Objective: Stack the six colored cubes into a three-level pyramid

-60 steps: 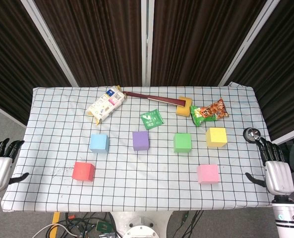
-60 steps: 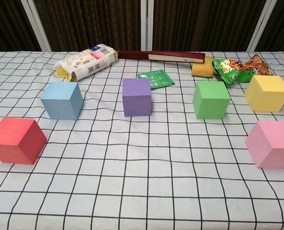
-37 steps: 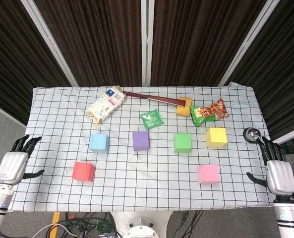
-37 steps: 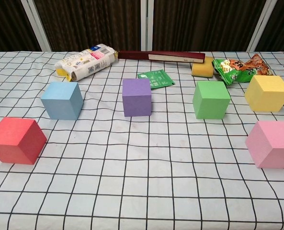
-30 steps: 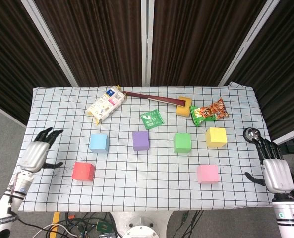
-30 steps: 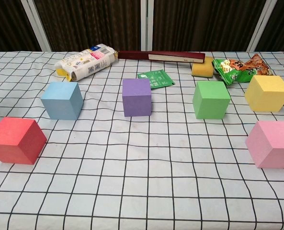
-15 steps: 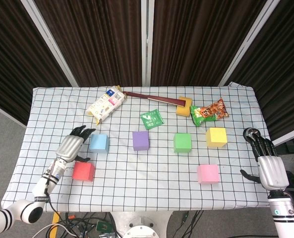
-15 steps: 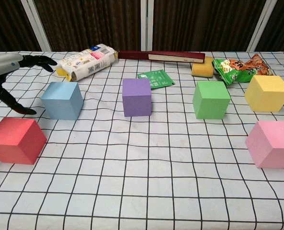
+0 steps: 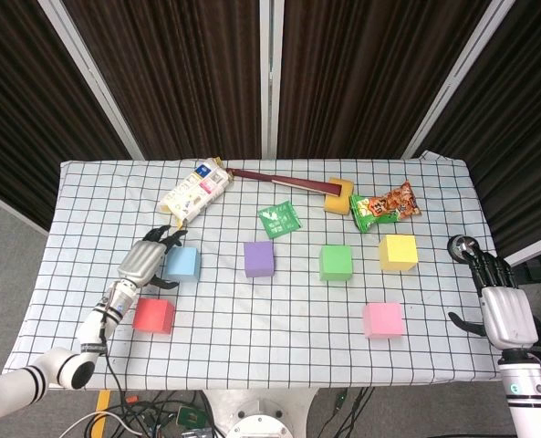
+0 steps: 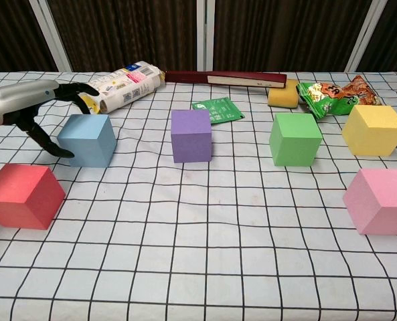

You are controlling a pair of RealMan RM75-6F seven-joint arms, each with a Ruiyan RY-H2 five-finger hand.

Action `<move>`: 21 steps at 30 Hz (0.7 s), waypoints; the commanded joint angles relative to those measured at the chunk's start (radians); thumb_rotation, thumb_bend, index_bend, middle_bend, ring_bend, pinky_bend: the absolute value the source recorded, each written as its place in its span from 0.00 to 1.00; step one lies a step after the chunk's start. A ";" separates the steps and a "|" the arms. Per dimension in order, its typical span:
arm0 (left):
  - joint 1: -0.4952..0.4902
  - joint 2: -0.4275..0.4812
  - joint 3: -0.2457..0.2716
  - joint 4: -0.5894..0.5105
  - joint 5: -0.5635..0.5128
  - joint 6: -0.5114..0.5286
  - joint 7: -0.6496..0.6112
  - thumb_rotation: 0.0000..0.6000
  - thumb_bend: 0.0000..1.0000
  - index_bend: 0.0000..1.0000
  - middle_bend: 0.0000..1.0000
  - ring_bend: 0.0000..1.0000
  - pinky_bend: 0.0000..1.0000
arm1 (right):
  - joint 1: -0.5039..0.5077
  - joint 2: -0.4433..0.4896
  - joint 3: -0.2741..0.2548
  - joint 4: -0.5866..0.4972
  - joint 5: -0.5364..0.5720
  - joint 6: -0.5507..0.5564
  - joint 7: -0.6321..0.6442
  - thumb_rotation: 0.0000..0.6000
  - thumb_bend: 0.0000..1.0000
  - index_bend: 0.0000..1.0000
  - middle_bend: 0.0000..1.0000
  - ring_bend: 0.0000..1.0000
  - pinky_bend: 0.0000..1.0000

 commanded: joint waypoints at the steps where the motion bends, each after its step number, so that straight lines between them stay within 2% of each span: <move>1: -0.010 -0.018 -0.006 0.014 0.004 0.006 -0.036 1.00 0.08 0.10 0.36 0.05 0.08 | -0.001 0.001 0.000 0.006 0.005 -0.001 0.007 1.00 0.07 0.00 0.00 0.00 0.00; 8: -0.023 -0.058 -0.032 0.037 -0.019 0.041 -0.040 1.00 0.15 0.13 0.47 0.11 0.08 | -0.002 -0.005 -0.002 0.028 0.024 -0.017 0.028 1.00 0.08 0.00 0.00 0.00 0.00; 13: -0.032 -0.075 -0.050 0.007 -0.042 0.060 -0.009 1.00 0.16 0.14 0.49 0.13 0.08 | -0.003 -0.006 0.002 0.036 0.027 -0.011 0.039 1.00 0.08 0.00 0.00 0.00 0.00; 21: -0.082 -0.116 -0.082 -0.032 -0.148 0.002 0.113 1.00 0.15 0.14 0.50 0.13 0.08 | -0.003 0.007 0.016 0.032 0.019 0.011 0.056 1.00 0.09 0.00 0.00 0.00 0.00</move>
